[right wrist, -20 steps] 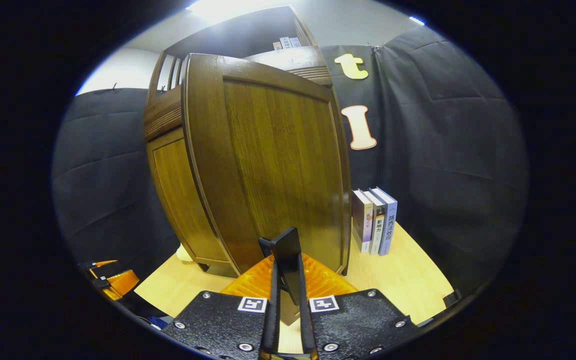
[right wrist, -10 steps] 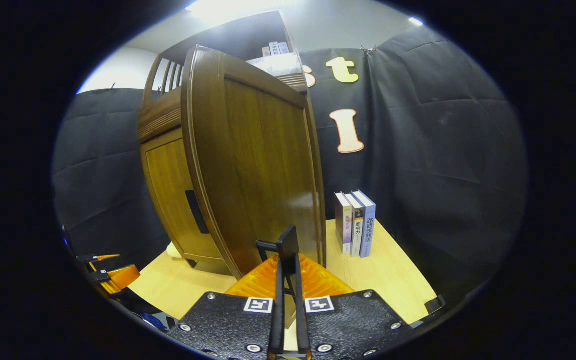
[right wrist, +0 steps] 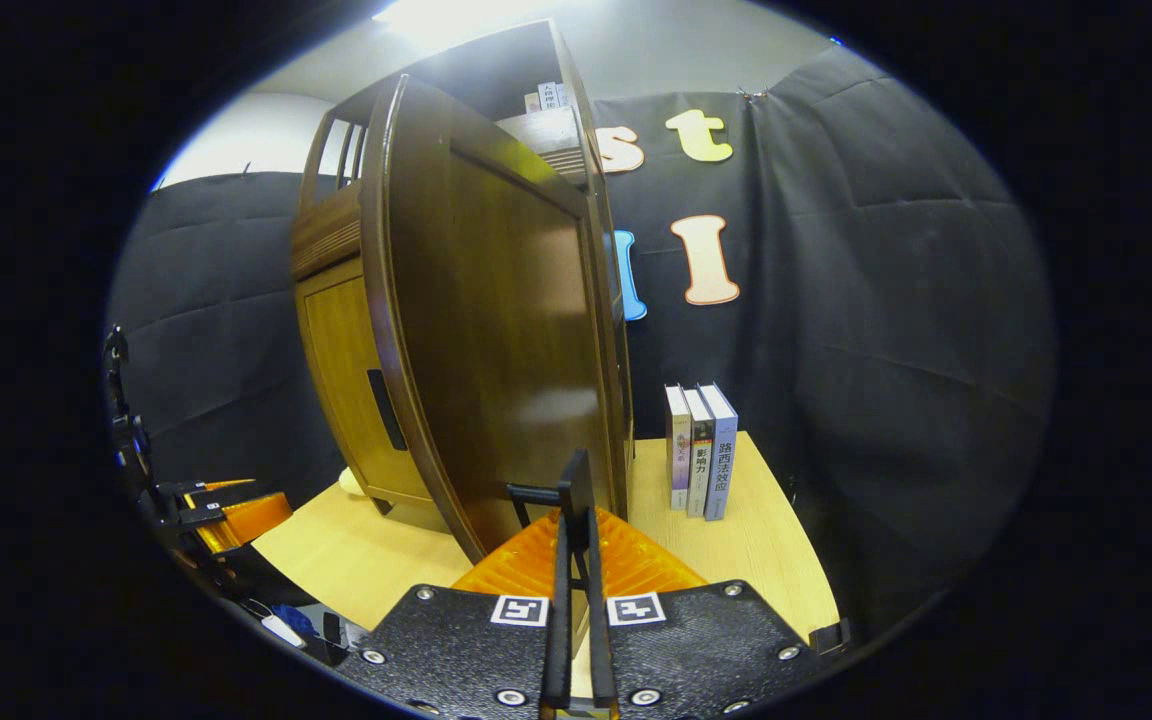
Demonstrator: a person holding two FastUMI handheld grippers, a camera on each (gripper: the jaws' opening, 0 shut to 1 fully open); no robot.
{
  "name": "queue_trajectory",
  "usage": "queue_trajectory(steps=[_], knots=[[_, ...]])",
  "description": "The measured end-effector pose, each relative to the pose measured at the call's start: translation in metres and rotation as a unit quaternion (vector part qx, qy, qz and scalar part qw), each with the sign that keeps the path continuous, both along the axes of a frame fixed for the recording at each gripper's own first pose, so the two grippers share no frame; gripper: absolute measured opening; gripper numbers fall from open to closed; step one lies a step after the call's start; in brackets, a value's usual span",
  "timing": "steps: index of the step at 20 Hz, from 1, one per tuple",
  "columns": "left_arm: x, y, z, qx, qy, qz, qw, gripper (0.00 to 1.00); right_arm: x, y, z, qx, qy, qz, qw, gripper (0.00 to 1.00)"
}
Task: Open the right door of the double-door shoe cabinet with the right hand, and open the left door with the left hand.
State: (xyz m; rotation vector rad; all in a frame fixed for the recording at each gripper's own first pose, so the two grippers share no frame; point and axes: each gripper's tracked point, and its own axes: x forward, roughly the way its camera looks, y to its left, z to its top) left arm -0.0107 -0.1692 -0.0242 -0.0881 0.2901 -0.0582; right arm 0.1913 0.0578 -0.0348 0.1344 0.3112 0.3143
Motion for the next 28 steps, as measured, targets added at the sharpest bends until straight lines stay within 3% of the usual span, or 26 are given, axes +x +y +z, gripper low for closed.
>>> queue_trajectory(steps=[7, 10, 14, 22, 28], knots=[[0.002, -0.033, 0.010, 0.008, -0.004, 0.043, 0.999, 0.98, 0.011, -0.043, -0.001, 0.020, -0.002, 0.021, 1.000, 0.07], [0.006, -0.036, 0.010, 0.015, -0.003, 0.058, 0.998, 1.00, 0.011, -0.041, -0.001, 0.052, 0.006, 0.041, 0.998, 0.07], [0.010, -0.035, 0.016, 0.024, -0.007, 0.076, 0.997, 1.00, 0.011, -0.042, -0.001, 0.047, 0.003, 0.040, 0.998, 0.07], [0.044, -0.021, 0.015, 0.016, -0.016, 0.051, 0.998, 1.00, -0.004, -0.047, -0.003, 0.042, 0.021, -0.001, 0.999, 0.07], [0.090, -0.001, 0.024, 0.023, -0.036, 0.021, 0.999, 1.00, -0.033, -0.075, 0.001, 0.017, 0.020, -0.087, 0.996, 0.06]])
